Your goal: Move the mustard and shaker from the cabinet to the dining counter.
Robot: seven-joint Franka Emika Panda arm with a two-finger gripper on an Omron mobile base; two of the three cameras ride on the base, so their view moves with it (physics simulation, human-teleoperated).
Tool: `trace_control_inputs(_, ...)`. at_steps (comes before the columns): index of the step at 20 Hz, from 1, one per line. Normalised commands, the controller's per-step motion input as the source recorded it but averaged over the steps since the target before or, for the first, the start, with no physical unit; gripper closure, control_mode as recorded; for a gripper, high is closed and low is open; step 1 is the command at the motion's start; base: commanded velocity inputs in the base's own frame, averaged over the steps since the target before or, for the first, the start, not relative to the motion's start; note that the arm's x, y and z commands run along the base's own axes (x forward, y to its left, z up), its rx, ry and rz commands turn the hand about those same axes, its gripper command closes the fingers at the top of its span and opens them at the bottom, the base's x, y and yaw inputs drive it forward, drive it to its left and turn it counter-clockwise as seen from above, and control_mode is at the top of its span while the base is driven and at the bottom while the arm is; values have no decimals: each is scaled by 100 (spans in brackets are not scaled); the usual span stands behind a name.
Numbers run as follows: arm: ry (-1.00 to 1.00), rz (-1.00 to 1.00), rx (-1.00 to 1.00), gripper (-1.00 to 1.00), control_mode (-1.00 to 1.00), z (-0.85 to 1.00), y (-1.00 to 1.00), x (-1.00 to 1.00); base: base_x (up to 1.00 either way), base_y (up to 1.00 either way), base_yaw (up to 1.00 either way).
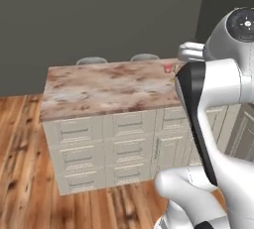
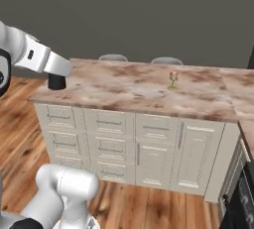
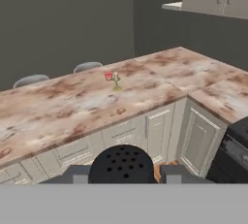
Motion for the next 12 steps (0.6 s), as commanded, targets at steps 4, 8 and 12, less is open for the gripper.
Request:
trace_control_inputs(4, 0, 0, 0, 100, 100, 0, 0, 0, 100, 0, 4)
trace_control_inputs(8, 0, 0, 0, 100, 100, 0, 0, 0, 100, 0, 4)
trace_control_inputs(12, 0, 0, 0, 100, 100, 0, 0, 0, 100, 0, 4)
